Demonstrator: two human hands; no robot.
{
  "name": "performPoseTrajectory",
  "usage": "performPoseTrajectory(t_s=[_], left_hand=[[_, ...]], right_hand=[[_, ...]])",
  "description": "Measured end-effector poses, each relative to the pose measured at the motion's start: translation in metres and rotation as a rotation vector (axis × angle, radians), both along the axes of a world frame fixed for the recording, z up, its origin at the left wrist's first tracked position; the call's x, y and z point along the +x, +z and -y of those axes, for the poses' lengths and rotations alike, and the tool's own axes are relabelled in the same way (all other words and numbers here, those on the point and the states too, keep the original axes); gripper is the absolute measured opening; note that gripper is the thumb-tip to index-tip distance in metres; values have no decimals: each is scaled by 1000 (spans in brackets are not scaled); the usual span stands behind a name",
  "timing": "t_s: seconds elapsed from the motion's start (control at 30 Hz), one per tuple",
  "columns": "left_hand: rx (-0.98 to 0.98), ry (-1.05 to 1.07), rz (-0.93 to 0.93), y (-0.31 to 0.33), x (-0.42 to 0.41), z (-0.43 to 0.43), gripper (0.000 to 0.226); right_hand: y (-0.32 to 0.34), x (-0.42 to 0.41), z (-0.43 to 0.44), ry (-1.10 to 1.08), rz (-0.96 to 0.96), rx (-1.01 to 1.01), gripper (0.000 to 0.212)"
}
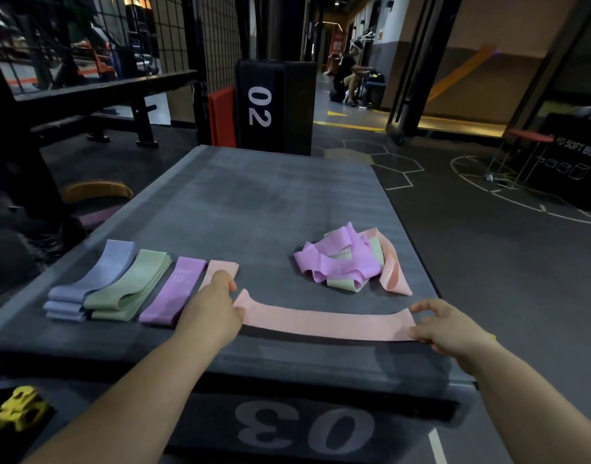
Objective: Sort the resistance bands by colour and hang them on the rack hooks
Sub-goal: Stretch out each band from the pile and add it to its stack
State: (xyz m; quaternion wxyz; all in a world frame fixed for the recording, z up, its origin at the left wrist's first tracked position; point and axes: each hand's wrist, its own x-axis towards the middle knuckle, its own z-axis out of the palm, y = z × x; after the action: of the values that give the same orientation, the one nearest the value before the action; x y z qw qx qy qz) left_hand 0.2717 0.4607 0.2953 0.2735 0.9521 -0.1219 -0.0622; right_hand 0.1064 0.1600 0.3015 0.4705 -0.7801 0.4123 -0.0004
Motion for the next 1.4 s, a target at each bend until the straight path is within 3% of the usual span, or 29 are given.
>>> performPoseTrajectory(t_s=[0.27, 0.43, 0.6, 0.77, 0.83, 1.0, 1.1, 1.27, 1.4], left_hand=[[148, -56, 94, -5, -3, 1, 22], [136, -102, 90, -4, -6, 6, 27], [35, -144, 81, 6, -14, 22, 28], [-163, -230, 48, 1, -22, 46, 42], [-180, -282, 79, 0, -31, 55, 44], [-206, -413, 155, -6, -47, 72, 44], [-221, -458, 225, -10, -48, 76, 43], [-40, -504, 367, -19, -44, 78, 70], [45, -507, 230, -28, -38, 78, 88]], right_hand=[[-7, 8, -9, 115, -197, -279, 33], [-5, 10, -13, 140, -277, -383, 40], [1, 14, -25, 174, -101, -497, 23], [-4, 31, -61, 396, 139, -233, 10], [-9, 38, -75, 439, 178, -122, 19], [-13, 46, -93, 341, 259, 138, 42], [-13, 47, -89, 229, 303, 247, 24], [-8, 45, -79, 134, 289, 367, 17], [-6, 43, -70, 94, 275, 353, 14]])
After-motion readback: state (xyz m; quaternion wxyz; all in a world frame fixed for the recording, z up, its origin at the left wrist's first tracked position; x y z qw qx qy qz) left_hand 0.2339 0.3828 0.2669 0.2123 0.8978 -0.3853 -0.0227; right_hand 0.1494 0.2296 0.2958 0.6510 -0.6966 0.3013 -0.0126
